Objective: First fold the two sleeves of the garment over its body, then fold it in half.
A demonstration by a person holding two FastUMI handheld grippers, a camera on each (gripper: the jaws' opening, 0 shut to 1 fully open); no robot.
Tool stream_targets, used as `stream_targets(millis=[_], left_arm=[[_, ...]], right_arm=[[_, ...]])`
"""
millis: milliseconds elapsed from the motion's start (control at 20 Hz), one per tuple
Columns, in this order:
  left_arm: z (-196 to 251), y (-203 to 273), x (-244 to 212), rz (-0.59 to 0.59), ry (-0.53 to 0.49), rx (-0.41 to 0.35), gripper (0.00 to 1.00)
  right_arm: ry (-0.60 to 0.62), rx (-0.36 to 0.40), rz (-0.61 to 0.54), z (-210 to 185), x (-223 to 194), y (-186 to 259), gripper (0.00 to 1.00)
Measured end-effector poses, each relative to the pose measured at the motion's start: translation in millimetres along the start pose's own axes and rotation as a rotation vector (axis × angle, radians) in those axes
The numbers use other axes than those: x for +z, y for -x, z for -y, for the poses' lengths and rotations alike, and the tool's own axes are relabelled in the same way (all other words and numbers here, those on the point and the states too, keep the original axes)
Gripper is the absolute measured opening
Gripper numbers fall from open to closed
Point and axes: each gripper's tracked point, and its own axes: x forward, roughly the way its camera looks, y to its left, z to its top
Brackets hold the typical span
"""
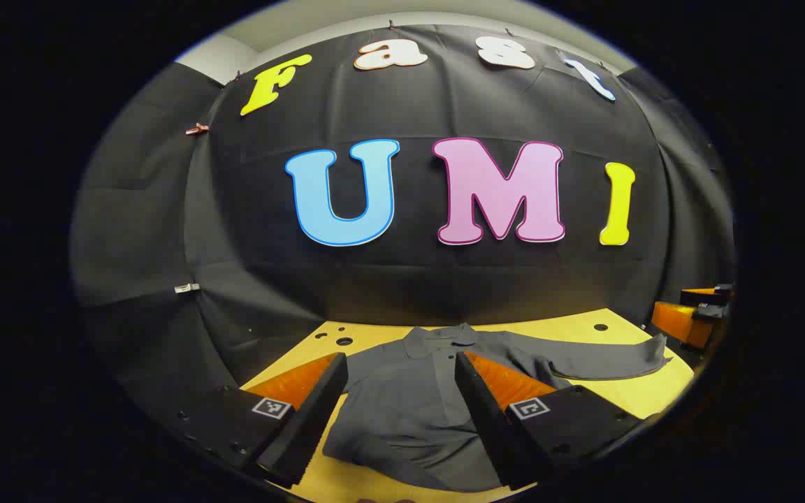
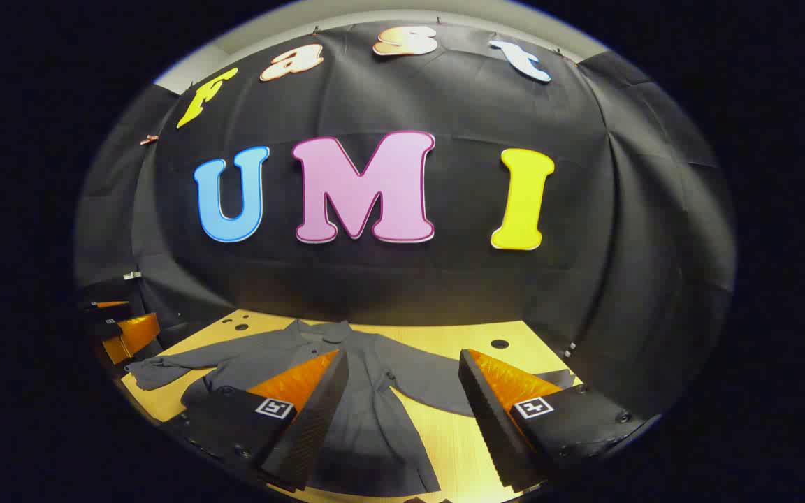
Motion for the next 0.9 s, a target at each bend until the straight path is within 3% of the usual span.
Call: stream_targets(millis=[350, 600, 900], left_arm=[[-0.8, 13.7, -15.7, -0.082, 0.131, 0.054, 0.98], [-11.9, 13.8, -18.8, -0.086, 0.082, 0.069, 0.98], [-19.5, 5.3, -13.1, -0.075, 0.013, 0.062, 0.97]], right_arm=[[0.036, 0.076, -0.018, -6.9, -12.7, 6.8, 0.98], [0.035, 0.101, -0.017, -14.8, -11.2, 7.6, 0.98], [0.023, 0.068, -0.046, -11.6, -15.6, -5.9, 0.98]])
